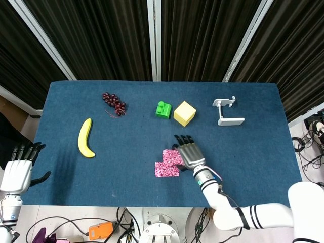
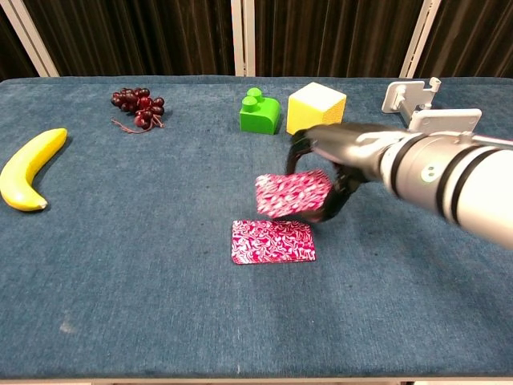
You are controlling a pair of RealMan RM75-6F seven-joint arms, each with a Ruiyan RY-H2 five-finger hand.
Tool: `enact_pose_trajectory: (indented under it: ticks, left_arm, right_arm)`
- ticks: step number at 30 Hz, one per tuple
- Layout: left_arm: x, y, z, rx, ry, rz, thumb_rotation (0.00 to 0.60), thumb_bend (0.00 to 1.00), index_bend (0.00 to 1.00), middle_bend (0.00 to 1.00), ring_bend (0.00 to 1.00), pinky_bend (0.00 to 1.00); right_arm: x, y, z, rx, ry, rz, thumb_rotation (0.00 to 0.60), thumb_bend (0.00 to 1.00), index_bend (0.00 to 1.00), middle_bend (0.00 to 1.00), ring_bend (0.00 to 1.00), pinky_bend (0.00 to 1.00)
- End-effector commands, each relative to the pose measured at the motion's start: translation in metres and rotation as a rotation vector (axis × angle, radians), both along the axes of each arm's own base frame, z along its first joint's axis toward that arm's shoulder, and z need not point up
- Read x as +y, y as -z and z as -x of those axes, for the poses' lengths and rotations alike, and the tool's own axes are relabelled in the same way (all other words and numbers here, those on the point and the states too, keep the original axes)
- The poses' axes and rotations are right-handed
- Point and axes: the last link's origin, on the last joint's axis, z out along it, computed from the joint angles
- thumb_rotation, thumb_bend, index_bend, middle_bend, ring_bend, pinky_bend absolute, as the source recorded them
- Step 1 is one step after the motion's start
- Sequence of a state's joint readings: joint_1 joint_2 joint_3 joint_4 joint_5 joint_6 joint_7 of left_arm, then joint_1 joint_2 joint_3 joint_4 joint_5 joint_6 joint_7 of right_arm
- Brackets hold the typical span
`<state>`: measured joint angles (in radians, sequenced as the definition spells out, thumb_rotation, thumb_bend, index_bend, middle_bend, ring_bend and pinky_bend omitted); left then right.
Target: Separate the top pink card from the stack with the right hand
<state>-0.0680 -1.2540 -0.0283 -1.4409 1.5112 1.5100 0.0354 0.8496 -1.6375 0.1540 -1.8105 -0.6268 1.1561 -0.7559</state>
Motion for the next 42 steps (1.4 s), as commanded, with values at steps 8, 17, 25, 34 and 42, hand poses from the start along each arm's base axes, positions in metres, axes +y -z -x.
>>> enact_pose_trajectory:
  ticks: [8,17,25,34,42]
  left_arm:
    - [0.001,0.002,-0.003,0.003,-0.005,0.007,0.600,0.11,0.17,0.14,0.00,0.00]
    - [0.002,0.001,-0.006,0.014,-0.007,0.011,0.600,0.11,0.17,0.14,0.00,0.00]
    - [0.004,0.002,-0.007,0.014,-0.006,0.014,0.600,0.11,0.17,0.14,0.00,0.00]
    - [0.002,0.001,-0.006,0.011,-0.004,0.010,0.600,0.11,0.17,0.14,0.00,0.00]
    - [0.001,0.000,-0.005,0.006,-0.002,0.004,0.600,0.11,0.17,0.14,0.00,0.00]
  right_arm:
    - [-0.032,-0.010,0.042,0.062,0.069,0.037,0.600,0.55,0.48,0.09,0.00,0.07]
    - [-0.043,-0.001,0.051,0.082,0.074,0.020,0.600,0.55,0.41,0.09,0.00,0.05]
    - [-0.037,0.001,0.056,0.113,0.079,-0.004,0.600,0.55,0.31,0.09,0.00,0.02]
    - [-0.023,-0.011,0.055,0.117,0.045,-0.006,0.600,0.55,0.24,0.09,0.00,0.00]
    - [0.008,-0.023,0.028,0.025,-0.037,-0.024,0.600,0.51,0.24,0.09,0.00,0.00]
